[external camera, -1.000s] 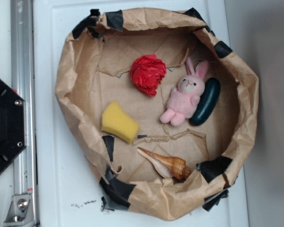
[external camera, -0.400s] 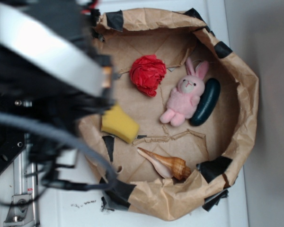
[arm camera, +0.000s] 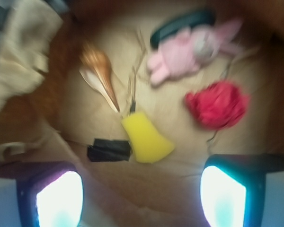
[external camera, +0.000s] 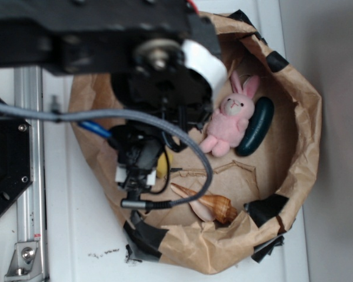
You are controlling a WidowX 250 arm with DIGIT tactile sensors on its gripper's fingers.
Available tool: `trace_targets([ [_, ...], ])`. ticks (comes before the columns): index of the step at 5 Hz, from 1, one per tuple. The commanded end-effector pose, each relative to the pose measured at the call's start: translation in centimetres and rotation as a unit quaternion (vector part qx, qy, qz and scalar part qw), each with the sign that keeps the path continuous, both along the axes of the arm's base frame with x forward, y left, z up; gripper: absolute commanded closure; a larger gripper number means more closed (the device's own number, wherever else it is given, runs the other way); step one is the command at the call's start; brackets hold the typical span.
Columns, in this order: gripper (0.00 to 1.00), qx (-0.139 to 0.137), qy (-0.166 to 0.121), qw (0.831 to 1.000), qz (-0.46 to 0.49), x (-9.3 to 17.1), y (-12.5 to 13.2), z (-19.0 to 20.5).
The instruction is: Grab the green sponge.
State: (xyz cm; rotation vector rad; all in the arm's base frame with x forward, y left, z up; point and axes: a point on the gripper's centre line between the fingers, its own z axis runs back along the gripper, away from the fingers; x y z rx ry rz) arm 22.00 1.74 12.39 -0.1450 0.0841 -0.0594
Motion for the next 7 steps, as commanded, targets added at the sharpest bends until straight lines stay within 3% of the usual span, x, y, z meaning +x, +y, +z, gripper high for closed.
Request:
trace_targets([
  [1, 0.00, -0.009, 0.037, 0.998, 0.056, 0.2, -1.1, -2.9],
  [2, 0.00, -0.011, 0.039, 0.997, 0.061, 0.3, -0.9, -3.1],
  [3, 0.00, 0.017, 0.032, 0.999, 0.018, -0.2, -1.8, -5.5],
  [4, 0.00, 0.048, -0.005, 0.999, -0.014, -0.3, -1.8, -7.5],
  [5, 0.00, 0.040, -0.003, 0.999, -0.027, 0.4, -1.7, -9.7],
  [6, 0.20, 0.054, 0.018, 0.998, -0.027, 0.3, -2.6, -11.3],
  [7, 1.00, 0.064, 0.011, 0.997, -0.039, 0.2, -3.1, -10.0],
])
